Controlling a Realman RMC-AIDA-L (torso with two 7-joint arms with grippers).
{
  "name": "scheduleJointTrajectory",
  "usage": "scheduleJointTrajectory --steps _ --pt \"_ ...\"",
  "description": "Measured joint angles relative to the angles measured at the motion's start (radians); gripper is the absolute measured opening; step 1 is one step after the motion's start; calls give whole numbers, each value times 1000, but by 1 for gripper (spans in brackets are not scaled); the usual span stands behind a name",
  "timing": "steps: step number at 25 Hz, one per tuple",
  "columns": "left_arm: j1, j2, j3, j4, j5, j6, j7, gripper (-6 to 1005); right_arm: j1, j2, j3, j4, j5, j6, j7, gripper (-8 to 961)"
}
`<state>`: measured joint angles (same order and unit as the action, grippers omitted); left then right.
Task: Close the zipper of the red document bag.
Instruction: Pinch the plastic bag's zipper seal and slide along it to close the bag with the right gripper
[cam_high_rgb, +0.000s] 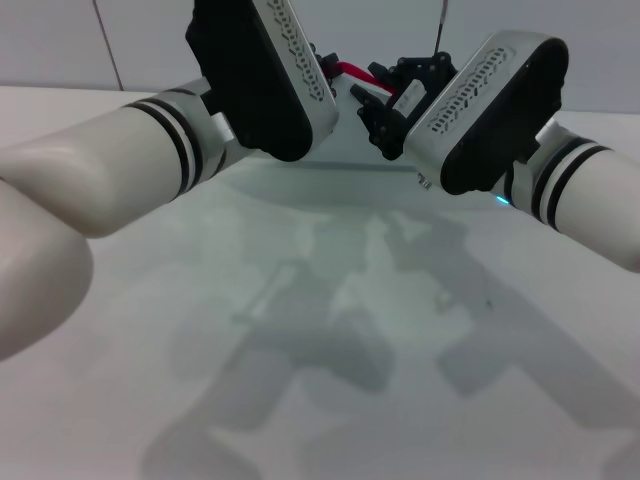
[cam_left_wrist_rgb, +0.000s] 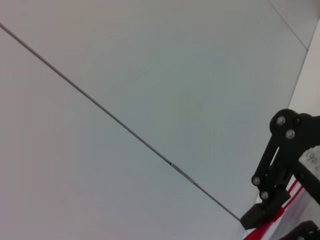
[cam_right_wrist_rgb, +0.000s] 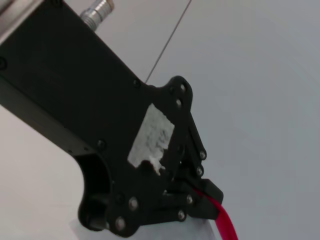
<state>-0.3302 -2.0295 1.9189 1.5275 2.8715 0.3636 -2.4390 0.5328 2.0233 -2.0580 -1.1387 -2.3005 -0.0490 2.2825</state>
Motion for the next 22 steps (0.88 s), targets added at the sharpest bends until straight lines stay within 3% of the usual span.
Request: scheduleJointTrajectory --steps 22 --pt "2 0 -3 -2 0 0 0 46 -5 0 7 9 3 -2 4 89"
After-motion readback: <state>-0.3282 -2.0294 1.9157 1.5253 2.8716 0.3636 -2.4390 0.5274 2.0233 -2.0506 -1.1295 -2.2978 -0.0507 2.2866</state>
